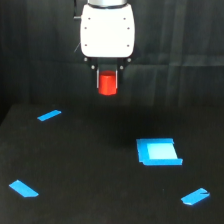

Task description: Pick up the red object from the table

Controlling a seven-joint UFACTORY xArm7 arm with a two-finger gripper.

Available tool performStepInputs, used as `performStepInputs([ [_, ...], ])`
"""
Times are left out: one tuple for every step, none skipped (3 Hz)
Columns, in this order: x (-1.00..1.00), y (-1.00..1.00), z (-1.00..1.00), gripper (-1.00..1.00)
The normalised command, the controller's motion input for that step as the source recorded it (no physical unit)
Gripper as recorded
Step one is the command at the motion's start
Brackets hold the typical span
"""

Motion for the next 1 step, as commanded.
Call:
performStepInputs([
  [-0.05,0.02,0.13,-0.96],
])
